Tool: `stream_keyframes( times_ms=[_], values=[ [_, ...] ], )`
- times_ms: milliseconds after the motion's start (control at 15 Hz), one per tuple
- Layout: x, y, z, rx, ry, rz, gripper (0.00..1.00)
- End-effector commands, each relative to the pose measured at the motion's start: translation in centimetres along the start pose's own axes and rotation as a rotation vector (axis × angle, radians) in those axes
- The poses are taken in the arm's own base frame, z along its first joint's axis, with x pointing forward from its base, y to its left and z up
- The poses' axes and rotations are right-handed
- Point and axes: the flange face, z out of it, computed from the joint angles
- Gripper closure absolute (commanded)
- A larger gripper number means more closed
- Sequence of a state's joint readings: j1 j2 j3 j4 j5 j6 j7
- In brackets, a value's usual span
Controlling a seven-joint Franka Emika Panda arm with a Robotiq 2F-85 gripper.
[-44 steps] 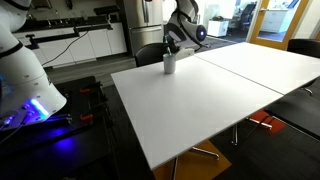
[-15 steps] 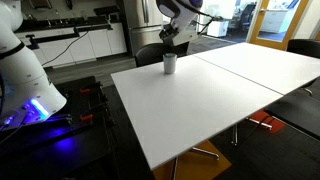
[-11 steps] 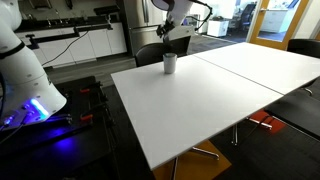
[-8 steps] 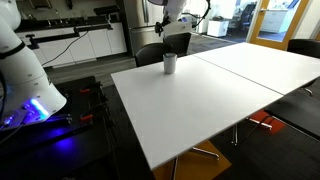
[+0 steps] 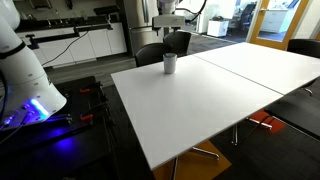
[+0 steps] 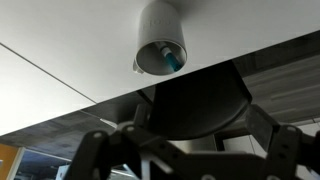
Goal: Put the marker in the mug
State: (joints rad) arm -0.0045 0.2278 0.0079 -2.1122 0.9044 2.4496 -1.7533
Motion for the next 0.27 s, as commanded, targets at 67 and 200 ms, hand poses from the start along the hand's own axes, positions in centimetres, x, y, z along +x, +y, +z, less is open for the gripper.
stream_keyframes(
  times_ms=[67,200],
  values=[
    [0.00,-0.22,-0.34,-0.003,-0.009,0.017,0.00],
    [-0.06,-0.31,-0.38,-0.003,-0.011,0.020,0.00]
  ],
)
